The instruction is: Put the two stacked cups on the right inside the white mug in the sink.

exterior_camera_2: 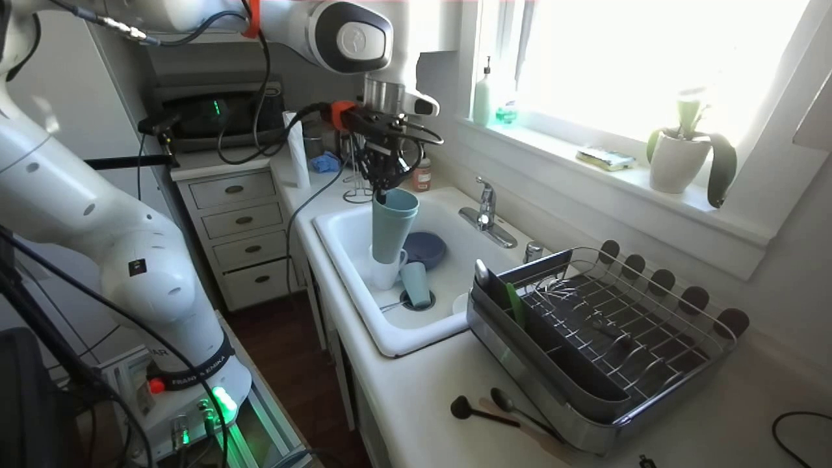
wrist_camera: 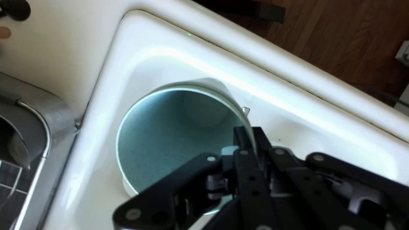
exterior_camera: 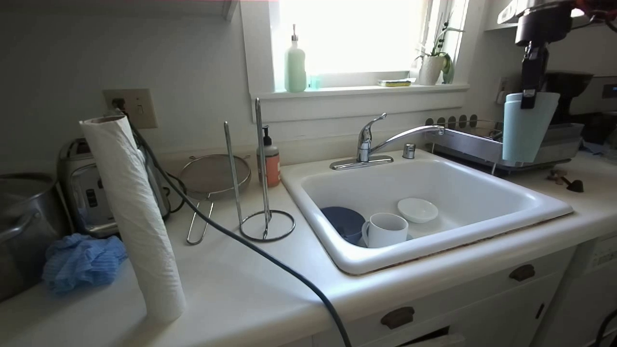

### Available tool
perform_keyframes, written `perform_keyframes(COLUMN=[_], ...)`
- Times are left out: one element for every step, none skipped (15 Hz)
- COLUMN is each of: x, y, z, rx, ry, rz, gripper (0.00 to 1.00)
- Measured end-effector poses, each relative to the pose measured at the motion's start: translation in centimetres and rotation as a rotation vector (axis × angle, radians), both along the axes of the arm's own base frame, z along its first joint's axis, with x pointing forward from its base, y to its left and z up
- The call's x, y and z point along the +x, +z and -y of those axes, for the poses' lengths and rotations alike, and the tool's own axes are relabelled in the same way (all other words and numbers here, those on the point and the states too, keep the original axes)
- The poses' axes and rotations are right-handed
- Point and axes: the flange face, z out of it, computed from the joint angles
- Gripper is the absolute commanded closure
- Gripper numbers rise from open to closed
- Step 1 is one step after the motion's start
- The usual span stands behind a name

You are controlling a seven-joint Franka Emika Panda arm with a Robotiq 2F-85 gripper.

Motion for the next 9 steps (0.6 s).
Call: perform_keyframes(x=[0.3,0.6,1.0,1.4,1.9,2.3,2.8,3.2,3.6], y=[0.0,0.1,0.2,0.3,0.3,0.3,0.2,0.0,-0.4], z=[-1.1,-2.2,-3.5,-4.7,-5.8,-6.9,-8.0,-9.2,-10.3], rx=[-0.011,-0.026,-0.045,-0.064,-0.080,-0.094,-0.107,-0.118,-0.126], ry=[0.052,0.100,0.149,0.196,0.243,0.291,0.340,0.388,0.434], rz=[-0.002,-0.001,0.004,0.013,0.027,0.040,0.054,0.064,0.072], gripper=[0.98,0.98,0.98,0.98,0.98,0.98,0.98,0.98,0.98])
